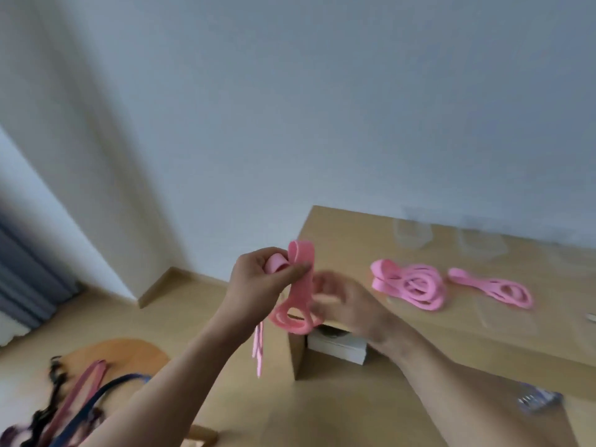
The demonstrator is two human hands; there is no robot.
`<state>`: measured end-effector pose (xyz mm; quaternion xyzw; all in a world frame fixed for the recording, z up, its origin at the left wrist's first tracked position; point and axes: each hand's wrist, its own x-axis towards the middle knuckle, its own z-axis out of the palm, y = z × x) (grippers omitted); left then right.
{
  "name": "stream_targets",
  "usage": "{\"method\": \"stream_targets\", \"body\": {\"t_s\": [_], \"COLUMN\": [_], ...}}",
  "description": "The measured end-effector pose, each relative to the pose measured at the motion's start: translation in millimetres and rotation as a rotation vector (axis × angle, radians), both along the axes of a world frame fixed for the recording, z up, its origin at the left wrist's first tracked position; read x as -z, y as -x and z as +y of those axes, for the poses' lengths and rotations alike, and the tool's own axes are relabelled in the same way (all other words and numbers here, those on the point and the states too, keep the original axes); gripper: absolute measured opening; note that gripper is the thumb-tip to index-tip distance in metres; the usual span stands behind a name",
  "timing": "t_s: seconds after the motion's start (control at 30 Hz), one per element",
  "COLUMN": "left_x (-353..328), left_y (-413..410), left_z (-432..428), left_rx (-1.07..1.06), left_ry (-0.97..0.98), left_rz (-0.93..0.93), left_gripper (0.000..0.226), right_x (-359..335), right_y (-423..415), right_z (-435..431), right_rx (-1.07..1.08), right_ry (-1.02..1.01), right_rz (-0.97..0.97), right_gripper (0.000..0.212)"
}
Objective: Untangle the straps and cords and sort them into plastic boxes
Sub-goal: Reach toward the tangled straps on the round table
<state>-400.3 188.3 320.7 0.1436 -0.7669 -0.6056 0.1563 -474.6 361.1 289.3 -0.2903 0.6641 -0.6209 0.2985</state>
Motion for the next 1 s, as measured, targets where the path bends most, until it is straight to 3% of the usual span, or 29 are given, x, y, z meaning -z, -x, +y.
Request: {"method": "stream_targets", "body": {"t_s": [0.07,0.17,0.27,0.43,0.7,0.93,1.0], "left_x": [9.9,35.1,65.3,114.7,141.4,132.0,128.1], "left_y": [32.0,75.1,117.6,169.5,234.0,250.1,252.6], "left_z": [37.0,87.2,139.0,221.2,311.6,322.1,325.3], "left_rx": [0.015,0.002,-0.017,0.091,0.085,0.066,0.099], "left_ry": [-0.051,-0.108,-0.097,-0.046,0.11,0.129,0.098], "left_rz": [-0.002,-0.02,-0.07,-0.325,-0.445,-0.506,-0.507], "left_gripper": [0.03,0.023,0.017,0.019,0.014,0.03,0.029], "right_x": [26.0,56.5,73.1,95.3,121.8,157.0,157.5], "right_y": [13.5,38.4,76.1,132.9,223.0,261.0,255.6], "right_z": [44.1,113.5,194.0,301.9,371.5,378.8,376.9], "right_rx": [-0.016,0.209,0.465,0.751,0.832,0.802,0.8], "right_ry": [-0.139,-0.148,-0.053,-0.148,-0.305,-0.408,-0.595], "right_rz": [-0.003,-0.125,-0.298,-0.302,-0.172,-0.205,-0.013], "right_gripper": [0.025,0.009,0.01,0.018,0.011,0.019,0.025]}}
